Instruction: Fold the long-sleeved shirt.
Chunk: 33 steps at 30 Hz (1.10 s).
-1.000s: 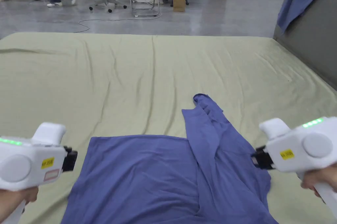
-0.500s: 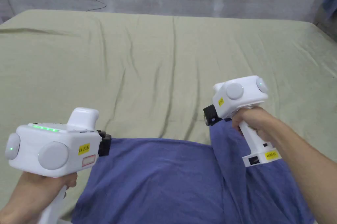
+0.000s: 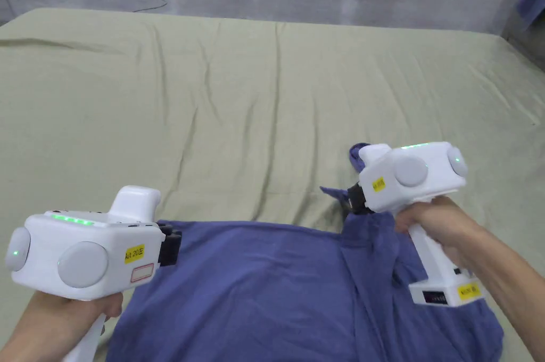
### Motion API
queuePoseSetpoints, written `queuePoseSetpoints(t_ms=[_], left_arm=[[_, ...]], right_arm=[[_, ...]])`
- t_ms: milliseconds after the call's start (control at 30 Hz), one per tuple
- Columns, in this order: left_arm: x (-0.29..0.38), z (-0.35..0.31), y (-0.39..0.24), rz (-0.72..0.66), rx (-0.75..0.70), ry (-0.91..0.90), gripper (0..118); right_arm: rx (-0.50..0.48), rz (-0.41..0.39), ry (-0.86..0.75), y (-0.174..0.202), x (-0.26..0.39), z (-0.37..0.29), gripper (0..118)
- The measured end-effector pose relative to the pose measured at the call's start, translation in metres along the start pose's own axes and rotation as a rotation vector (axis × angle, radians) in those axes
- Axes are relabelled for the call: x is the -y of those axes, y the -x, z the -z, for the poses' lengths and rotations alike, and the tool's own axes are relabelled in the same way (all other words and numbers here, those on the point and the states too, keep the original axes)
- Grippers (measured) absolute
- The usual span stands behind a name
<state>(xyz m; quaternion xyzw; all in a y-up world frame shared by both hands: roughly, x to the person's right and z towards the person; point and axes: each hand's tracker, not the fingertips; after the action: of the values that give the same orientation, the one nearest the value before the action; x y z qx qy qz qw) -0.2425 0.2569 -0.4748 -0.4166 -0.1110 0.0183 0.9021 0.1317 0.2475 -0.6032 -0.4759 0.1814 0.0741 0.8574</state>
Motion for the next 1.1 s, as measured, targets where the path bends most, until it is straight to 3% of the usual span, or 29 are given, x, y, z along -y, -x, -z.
queuePoseSetpoints(t_ms=[100,267,367,467,600,700,767,833,867,900,967,1000,1033,1067,1100], left_arm=[[0.004,-0.014,-0.009,0.0,0.022,-0.022,0],[0.02,-0.037,-0.022,-0.003,0.045,-0.039,0],[0.032,-0.045,-0.028,-0.001,0.053,-0.031,0],[0.04,-0.05,-0.032,-0.003,0.039,-0.025,0],[0.046,-0.061,-0.039,-0.009,0.055,-0.028,0],[0.047,-0.068,-0.043,0.003,0.058,-0.027,0],[0.047,-0.071,-0.046,0.004,0.058,-0.031,0],[0.044,-0.075,-0.049,0.002,0.057,-0.043,0],[0.043,-0.077,-0.05,0.0,0.064,-0.05,0],[0.043,-0.078,-0.051,-0.002,0.075,-0.058,0],[0.041,-0.077,-0.053,0.001,0.089,-0.059,0],[0.04,-0.075,-0.054,0.004,0.089,-0.056,0],[0.039,-0.073,-0.055,0.011,0.088,-0.053,0],[0.038,-0.071,-0.056,0.018,0.085,-0.052,0],[0.036,-0.067,-0.057,0.021,0.081,-0.051,0]], right_arm=[[-0.068,-0.049,-0.053,0.011,0.054,-0.072,0],[-0.158,-0.084,0.011,0.035,0.155,-0.146,0],[-0.19,-0.089,0.113,0.051,0.2,-0.142,0],[-0.147,-0.079,0.211,0.063,0.235,-0.104,0],[-0.118,-0.067,0.266,0.066,0.25,-0.061,0],[-0.133,-0.053,0.279,0.063,0.237,-0.069,0],[-0.106,-0.091,0.276,0.066,0.231,-0.083,19],[-0.098,-0.093,0.235,0.066,0.223,-0.107,91],[-0.091,-0.079,0.188,0.062,0.22,-0.119,111],[-0.118,-0.059,0.102,0.056,0.215,-0.135,112],[-0.123,-0.02,-0.005,0.041,0.201,-0.157,112],[-0.068,-0.004,-0.02,0.033,0.192,-0.162,102],[-0.005,0.009,-0.018,0.024,0.183,-0.166,80],[0.05,0.011,-0.018,0.016,0.175,-0.169,31],[0.097,-0.001,-0.036,0.007,0.168,-0.169,0]])
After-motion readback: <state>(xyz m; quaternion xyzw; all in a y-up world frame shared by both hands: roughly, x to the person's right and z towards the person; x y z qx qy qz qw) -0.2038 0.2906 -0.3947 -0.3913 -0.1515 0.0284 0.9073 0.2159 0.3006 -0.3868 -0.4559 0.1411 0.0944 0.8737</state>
